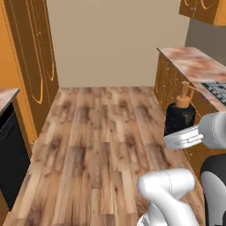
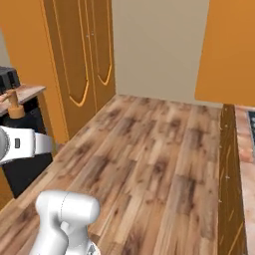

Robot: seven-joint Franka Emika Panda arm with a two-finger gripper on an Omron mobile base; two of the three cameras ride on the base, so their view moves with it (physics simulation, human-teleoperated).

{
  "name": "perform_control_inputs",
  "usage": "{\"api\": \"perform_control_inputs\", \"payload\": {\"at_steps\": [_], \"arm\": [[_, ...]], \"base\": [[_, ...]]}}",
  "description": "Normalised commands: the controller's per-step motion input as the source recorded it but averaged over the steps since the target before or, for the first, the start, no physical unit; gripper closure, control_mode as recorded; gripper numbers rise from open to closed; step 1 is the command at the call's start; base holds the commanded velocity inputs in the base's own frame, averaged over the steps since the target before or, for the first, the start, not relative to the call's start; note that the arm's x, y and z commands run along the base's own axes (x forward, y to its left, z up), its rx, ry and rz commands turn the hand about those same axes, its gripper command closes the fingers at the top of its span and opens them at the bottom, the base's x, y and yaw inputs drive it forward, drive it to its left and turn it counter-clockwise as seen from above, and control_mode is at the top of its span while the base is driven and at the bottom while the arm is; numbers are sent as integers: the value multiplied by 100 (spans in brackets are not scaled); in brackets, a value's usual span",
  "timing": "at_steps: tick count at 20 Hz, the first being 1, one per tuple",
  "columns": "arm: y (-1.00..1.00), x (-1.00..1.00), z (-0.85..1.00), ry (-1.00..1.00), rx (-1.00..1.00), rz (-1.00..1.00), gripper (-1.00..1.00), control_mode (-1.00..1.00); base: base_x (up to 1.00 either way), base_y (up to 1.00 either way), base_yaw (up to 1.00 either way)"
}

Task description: Locate and retrieve the soap dispenser and soap dispenser from the cabinet. Place them next to the sink.

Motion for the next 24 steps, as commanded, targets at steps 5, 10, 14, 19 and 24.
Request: {"api": "perform_control_inputs", "payload": {"at_steps": [5,10,14,19,24], "arm": [[0,0,0,0,0,0,100,100],[0,0,0,0,0,0,100,100],[0,0,0,0,0,0,100,100],[0,0,0,0,0,0,100,100],[0,0,0,0,0,0,100,100]], "base": [[0,9,50],[0,4,50],[0,3,50],[0,3,50],[0,5,50]]}}
